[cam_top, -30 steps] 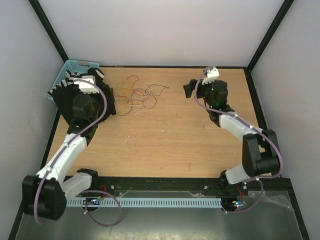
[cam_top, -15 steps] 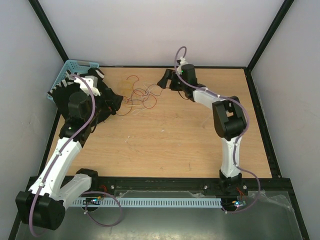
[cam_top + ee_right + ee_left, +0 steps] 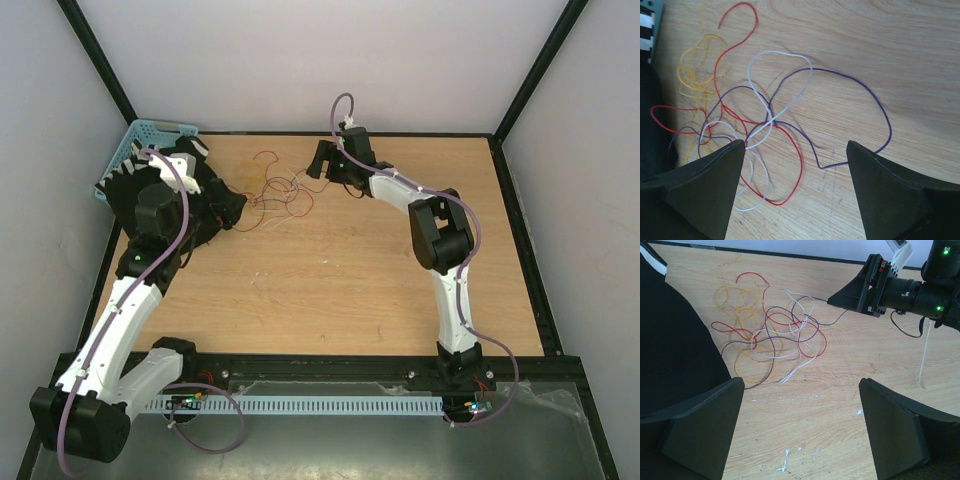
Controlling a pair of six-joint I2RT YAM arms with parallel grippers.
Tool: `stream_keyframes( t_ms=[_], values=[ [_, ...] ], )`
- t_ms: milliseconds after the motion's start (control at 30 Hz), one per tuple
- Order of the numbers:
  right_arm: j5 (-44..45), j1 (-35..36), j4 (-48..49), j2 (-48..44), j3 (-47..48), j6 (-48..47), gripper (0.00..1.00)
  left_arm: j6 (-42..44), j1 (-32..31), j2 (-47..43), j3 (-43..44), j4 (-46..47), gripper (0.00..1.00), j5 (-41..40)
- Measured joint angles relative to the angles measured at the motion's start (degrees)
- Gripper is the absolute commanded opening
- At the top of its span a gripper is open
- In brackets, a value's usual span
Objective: Zip-tie the wires
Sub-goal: Untie the cable at the center of the board.
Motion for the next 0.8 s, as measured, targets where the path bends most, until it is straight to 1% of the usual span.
stream_keyframes(
  t_ms=[133, 300, 567, 800],
  values=[
    [0.8, 0.0, 0.2, -0.3, -1.9, -0.3, 0.88, 0.0, 0.0, 0.0, 0.0, 0.0, 0.99, 0.0],
    [2.2, 0.0, -0.3, -1.9, -5.0, -1.6, 0.89, 0.0, 0.0, 0.0, 0.0, -0.1, 0.99, -0.1],
    [9.3, 0.0, -0.9, -8.4, -8.5, -5.6, 0.90, 0.0, 0.0, 0.0, 0.0, -0.1, 0.99, -1.2],
    [9.3, 0.0, -0.9, -7.2, -8.5, -5.7, 0.90, 0.5, 0.0, 0.0, 0.0, -0.1, 0.99, -1.8]
  ],
)
